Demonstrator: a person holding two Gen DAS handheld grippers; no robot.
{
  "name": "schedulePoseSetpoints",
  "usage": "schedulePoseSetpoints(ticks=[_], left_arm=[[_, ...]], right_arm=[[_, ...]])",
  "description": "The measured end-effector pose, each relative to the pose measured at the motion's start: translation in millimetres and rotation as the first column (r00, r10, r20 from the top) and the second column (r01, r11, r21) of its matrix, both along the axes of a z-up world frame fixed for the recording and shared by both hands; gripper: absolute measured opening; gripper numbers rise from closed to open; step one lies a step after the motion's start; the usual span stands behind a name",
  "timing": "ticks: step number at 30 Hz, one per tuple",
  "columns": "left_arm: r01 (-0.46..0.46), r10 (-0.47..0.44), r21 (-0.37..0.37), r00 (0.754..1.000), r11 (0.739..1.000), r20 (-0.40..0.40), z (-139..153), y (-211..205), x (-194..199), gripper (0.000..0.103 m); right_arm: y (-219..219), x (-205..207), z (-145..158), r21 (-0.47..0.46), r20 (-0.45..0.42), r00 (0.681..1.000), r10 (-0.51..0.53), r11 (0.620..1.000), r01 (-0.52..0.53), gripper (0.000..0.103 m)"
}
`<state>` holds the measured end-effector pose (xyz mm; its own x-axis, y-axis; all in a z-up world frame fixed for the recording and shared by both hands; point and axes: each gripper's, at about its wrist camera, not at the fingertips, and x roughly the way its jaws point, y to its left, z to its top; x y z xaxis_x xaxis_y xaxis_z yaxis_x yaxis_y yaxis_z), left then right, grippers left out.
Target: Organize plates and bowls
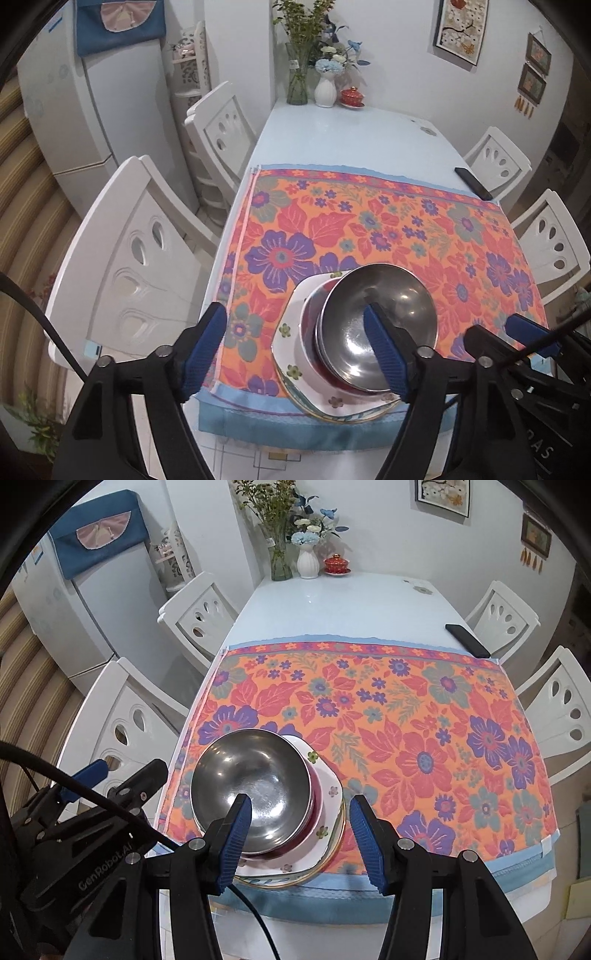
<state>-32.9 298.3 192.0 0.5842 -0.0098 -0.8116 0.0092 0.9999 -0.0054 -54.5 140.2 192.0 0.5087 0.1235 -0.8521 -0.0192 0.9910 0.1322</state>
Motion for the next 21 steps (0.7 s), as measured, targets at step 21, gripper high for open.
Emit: schedulePoseSetpoints(ticks=[21], left_arm=[[0.018,-0.016,0.046,0.999,0.999,-0.034,-5.8,-4.5,-2.1,0.076]], right_arm=[[-0.5,-3.3,-9.1,0.001,-0.038,0.999,-0.023,1.0,0.023,0.053]])
